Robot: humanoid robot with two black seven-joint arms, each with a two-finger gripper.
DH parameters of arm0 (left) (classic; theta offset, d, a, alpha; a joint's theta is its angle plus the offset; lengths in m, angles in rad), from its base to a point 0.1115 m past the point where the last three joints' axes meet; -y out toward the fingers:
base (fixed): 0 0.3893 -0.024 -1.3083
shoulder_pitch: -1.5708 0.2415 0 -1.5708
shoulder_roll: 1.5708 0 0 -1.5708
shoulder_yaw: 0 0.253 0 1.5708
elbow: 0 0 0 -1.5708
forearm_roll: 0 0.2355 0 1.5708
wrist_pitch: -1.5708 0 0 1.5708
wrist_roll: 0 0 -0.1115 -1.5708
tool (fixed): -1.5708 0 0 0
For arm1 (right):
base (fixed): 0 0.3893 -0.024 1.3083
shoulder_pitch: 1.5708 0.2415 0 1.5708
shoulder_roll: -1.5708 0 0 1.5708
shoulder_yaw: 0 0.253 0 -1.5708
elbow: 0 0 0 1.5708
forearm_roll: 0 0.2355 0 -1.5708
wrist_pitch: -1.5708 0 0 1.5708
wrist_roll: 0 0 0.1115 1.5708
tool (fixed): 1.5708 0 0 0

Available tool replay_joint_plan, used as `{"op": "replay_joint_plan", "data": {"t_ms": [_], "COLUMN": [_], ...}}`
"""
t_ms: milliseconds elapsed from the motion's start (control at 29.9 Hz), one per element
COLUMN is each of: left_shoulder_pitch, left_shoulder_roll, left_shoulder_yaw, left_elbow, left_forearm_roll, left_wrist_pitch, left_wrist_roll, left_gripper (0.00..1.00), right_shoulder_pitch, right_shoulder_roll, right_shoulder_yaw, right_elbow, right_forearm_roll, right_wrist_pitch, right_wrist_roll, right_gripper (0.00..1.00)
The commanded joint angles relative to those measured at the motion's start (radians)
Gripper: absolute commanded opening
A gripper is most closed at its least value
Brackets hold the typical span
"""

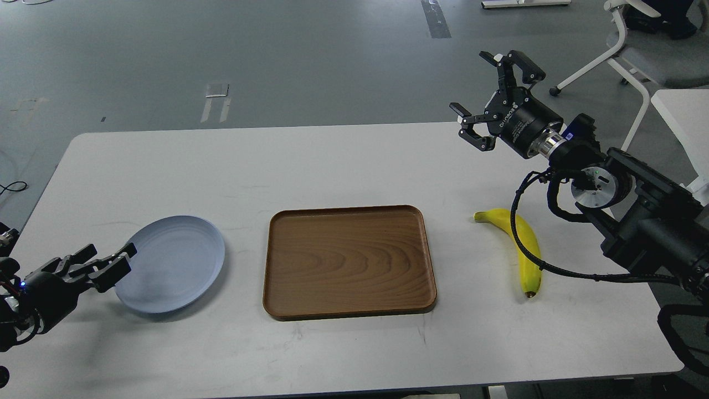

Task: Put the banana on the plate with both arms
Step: 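Lower the left gripper to the plate's near edge and grip it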

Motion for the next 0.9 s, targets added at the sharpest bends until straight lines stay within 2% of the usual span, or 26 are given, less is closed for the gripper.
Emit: {"op": "replay_joint_plan", "data": {"t_ms": [0,234,301,334,368,435,535,602,635,669,702,736,869], "left_shoulder_pitch": [0.01,0.018,0.029,0.029,0.03,0.041,0.052,0.053,0.053,0.053,0.053,0.052,0.046], "left_shoulder_roll": [-0.025,-0.039,-0.042,-0.044,-0.05,-0.057,-0.068,-0.071,-0.073,-0.073,-0.074,-0.074,-0.074], "left_shoulder_yaw": [0.002,0.003,0.003,0.003,0.006,0.011,0.013,0.013,0.013,0.013,0.013,0.013,0.013], "left_elbow": [0.045,0.094,0.104,0.105,0.108,0.121,0.135,0.138,0.138,0.138,0.138,0.14,0.135], "left_forearm_roll": [-0.003,-0.005,-0.009,-0.009,-0.009,-0.009,-0.009,-0.009,-0.009,-0.009,-0.011,-0.011,-0.015], "left_wrist_pitch": [0.0,0.0,-0.005,-0.008,-0.014,-0.015,-0.015,-0.015,-0.015,-0.014,-0.011,-0.008,-0.002], "left_wrist_roll": [-0.002,-0.021,-0.022,-0.022,-0.019,-0.019,-0.019,-0.021,-0.022,-0.022,-0.021,-0.021,-0.022], "left_gripper": [0.9,0.89,0.84,0.78,0.64,0.51,0.5,0.42,0.25,0.19,0.05,0.0,0.0], "right_shoulder_pitch": [-0.001,-0.001,-0.001,-0.001,-0.001,-0.001,-0.001,-0.001,-0.001,-0.001,-0.001,-0.001,-0.003], "right_shoulder_roll": [0.0,0.0,0.0,0.0,0.0,0.0,0.0,0.0,0.0,0.0,0.0,0.0,0.0], "right_shoulder_yaw": [0.001,0.002,0.002,0.001,0.001,0.001,0.001,0.001,0.001,0.001,0.001,0.001,0.001], "right_elbow": [0.0,0.0,0.0,0.0,0.0,-0.001,-0.002,-0.002,-0.002,-0.002,-0.002,-0.002,-0.002], "right_forearm_roll": [0.0,0.0,0.0,0.0,0.0,0.0,0.0,0.0,0.0,0.0,0.0,0.0,0.0], "right_wrist_pitch": [-0.001,-0.001,-0.001,-0.001,-0.001,-0.001,-0.001,-0.001,-0.003,-0.006,-0.01,-0.013,-0.018], "right_wrist_roll": [0.0,0.0,0.0,0.0,0.0,0.0,0.0,0.0,0.0,0.0,0.0,0.0,0.0], "right_gripper": [1.0,1.0,1.0,1.0,1.0,1.0,1.0,1.0,1.0,1.0,1.0,1.0,1.0]}}
